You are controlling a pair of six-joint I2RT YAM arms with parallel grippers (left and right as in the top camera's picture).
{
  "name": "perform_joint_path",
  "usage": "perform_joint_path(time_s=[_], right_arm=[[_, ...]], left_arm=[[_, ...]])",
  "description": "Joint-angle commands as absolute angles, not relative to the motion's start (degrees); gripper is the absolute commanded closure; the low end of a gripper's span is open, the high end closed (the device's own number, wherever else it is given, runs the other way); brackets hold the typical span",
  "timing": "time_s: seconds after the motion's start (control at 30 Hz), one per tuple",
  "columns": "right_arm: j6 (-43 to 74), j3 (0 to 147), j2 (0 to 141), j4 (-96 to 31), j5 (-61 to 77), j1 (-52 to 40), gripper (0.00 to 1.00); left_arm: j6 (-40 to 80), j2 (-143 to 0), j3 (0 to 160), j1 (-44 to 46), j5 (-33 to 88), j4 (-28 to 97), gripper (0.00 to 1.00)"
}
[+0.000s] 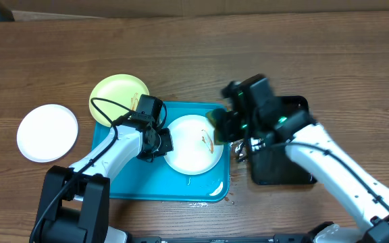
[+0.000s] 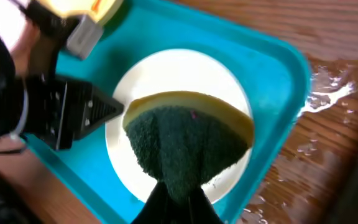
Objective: Clean dirty plates on tray and stack at the side
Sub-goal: 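Lift the sponge with the right gripper and carry it onto the held white plate, then scrub the white plate surface with the sponge in the right gripper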
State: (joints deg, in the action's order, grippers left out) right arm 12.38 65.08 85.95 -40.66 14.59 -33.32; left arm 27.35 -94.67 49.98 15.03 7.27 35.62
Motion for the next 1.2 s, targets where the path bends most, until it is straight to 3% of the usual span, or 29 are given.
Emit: perform_joint_path(time_s=[0.0, 0.37, 0.9, 1.0, 1.17], right_arm=[[11.9, 63.4, 87.9, -39.4, -0.1, -38.2, 0.96], [9.8, 63.2, 98.4, -30.8, -16.5, -46.9, 0.96], [10.0, 63.0, 103.2, -30.7, -16.9, -47.0, 0.96], [10.0, 63.0, 103.2, -30.7, -16.9, -47.0, 0.65], [10.3, 63.0, 103.2, -30.7, -16.9, -47.0, 0.62]], left_arm=[[28.3, -95.5, 49.8, 15.5, 6.0, 35.6, 0.95], [28.3, -95.5, 49.8, 15.5, 6.0, 35.8, 0.96], [28.3, -95.5, 49.7, 15.5, 6.0, 35.9, 0.96], [28.3, -95.5, 49.7, 15.5, 6.0, 35.9, 0.96], [28.3, -95.5, 49.7, 15.5, 6.0, 35.9, 0.96]])
